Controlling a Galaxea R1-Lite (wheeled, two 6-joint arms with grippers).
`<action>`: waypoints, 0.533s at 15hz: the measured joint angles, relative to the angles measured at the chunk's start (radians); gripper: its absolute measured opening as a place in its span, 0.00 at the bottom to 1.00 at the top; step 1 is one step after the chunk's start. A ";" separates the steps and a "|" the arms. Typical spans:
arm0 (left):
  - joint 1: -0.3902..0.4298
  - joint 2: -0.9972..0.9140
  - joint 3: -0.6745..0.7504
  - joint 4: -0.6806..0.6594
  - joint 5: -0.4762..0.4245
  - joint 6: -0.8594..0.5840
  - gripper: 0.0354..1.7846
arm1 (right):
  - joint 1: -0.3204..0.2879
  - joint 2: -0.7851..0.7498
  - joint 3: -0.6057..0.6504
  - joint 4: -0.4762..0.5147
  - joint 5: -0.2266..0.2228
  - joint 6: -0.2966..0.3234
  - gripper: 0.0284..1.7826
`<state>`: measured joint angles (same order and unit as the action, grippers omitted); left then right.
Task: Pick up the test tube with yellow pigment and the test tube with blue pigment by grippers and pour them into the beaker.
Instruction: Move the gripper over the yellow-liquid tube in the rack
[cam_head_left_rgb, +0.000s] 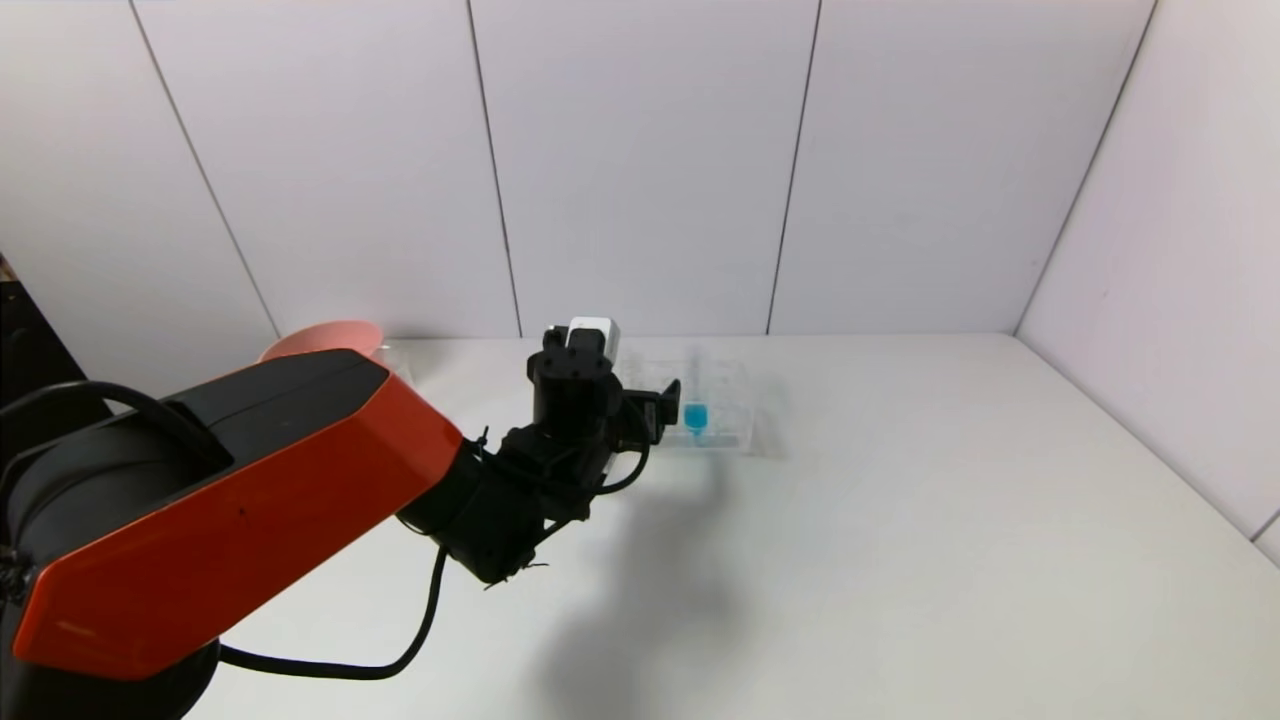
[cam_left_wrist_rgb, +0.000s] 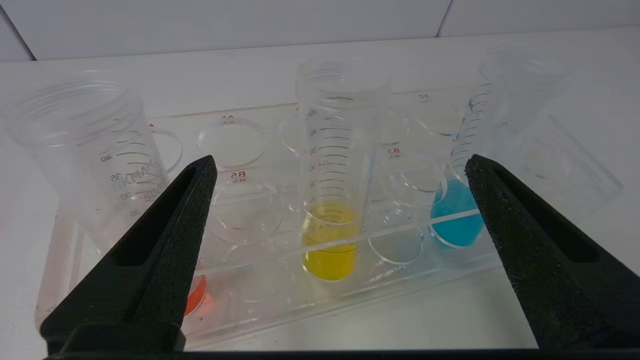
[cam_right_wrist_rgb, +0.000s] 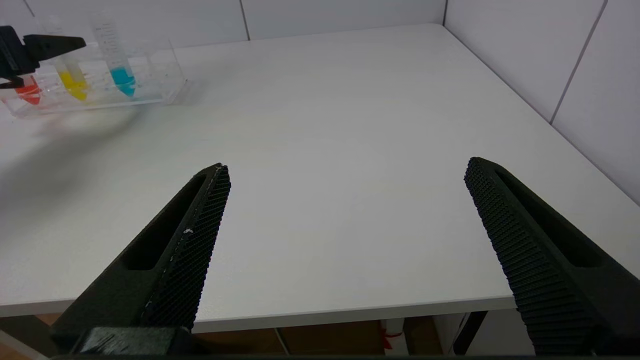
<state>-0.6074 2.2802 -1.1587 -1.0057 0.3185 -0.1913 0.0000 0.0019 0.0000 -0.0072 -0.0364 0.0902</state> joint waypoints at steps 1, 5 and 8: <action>0.001 0.003 -0.006 0.007 0.000 0.001 0.97 | 0.000 0.000 0.000 0.000 0.000 0.000 0.96; 0.006 0.014 -0.040 0.020 0.004 0.002 0.80 | 0.000 0.000 0.000 0.000 0.000 0.000 0.96; 0.006 0.021 -0.050 0.026 0.004 0.002 0.52 | 0.000 0.000 0.000 0.000 0.000 0.000 0.96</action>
<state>-0.6017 2.3011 -1.2083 -0.9794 0.3223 -0.1896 0.0000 0.0019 0.0000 -0.0070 -0.0368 0.0902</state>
